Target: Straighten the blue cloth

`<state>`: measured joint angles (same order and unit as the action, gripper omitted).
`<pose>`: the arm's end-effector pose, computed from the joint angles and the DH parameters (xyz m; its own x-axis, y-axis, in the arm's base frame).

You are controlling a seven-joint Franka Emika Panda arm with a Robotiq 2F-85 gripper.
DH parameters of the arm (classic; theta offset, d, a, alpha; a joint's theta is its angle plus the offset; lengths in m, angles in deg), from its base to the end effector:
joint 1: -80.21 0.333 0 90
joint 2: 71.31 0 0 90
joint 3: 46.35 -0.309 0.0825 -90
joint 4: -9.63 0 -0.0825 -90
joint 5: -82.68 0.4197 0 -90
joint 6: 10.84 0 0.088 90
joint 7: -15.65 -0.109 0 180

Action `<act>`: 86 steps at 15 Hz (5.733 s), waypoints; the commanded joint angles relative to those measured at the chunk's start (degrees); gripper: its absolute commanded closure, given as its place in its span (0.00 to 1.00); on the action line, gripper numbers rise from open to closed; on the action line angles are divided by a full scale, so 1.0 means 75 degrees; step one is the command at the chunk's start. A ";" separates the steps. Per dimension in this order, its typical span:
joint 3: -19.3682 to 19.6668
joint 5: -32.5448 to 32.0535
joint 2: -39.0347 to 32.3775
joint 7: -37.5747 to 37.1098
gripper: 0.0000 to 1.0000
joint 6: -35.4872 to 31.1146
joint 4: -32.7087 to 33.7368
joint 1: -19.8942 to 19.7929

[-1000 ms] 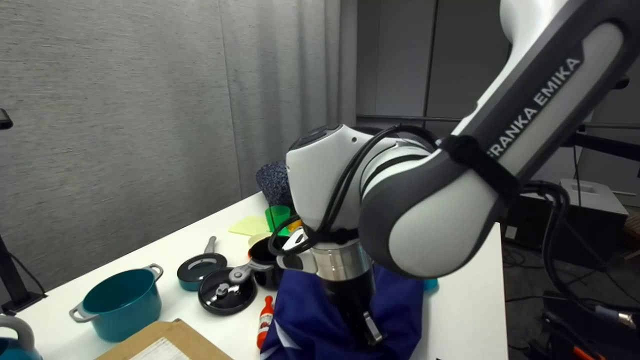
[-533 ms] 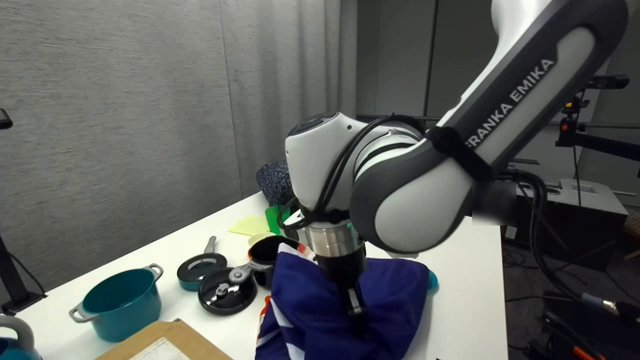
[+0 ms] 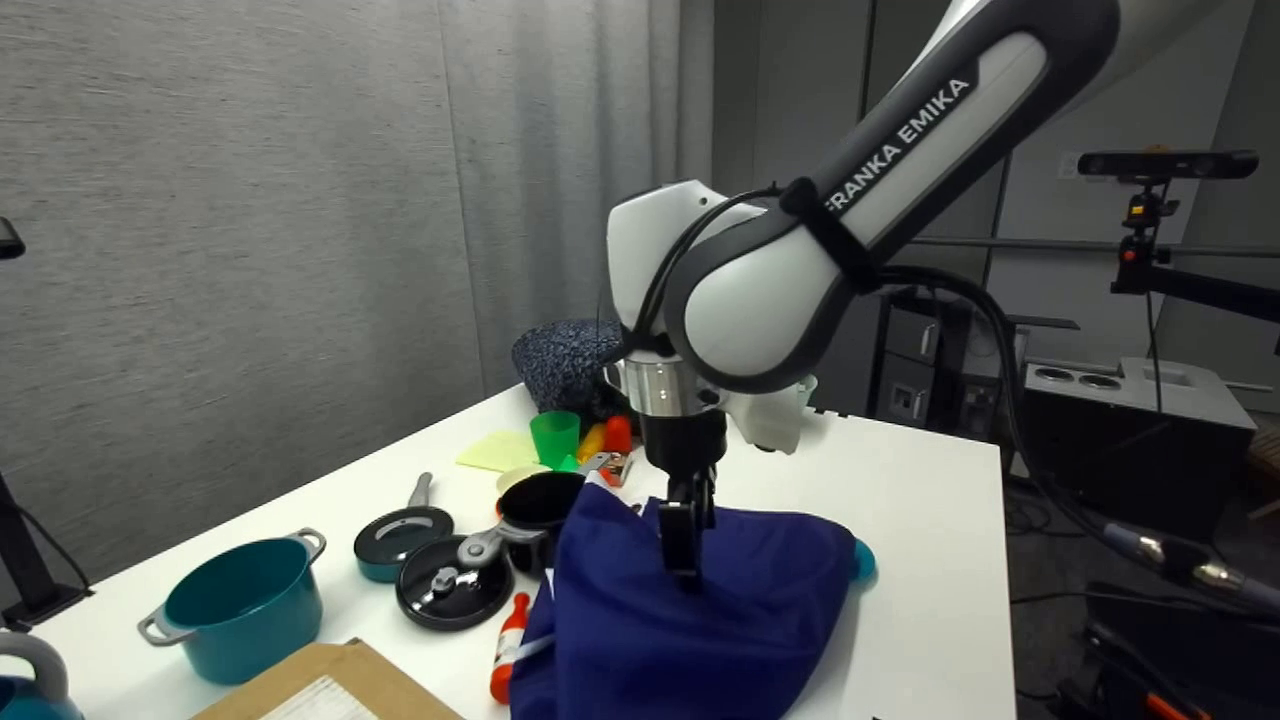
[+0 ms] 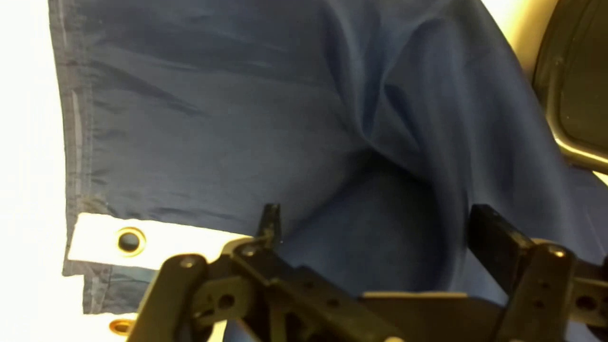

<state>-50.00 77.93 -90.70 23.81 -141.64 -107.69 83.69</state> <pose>0.6003 0.0730 0.2311 0.9436 0.3133 -0.1067 0.3172 -0.9481 0.0208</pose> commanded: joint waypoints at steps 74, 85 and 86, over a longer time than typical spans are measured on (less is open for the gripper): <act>-0.1362 0.0819 -0.1030 0.3055 0.00 0.0806 0.1414 0.0095; -0.1473 0.1223 -0.0270 0.5327 0.00 -0.0166 -0.0296 -0.0152; -0.1480 0.1410 -0.0320 0.5074 0.00 -0.0329 -0.0335 -0.0093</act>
<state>-60.04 85.30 -94.31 61.57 -140.85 -107.37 83.45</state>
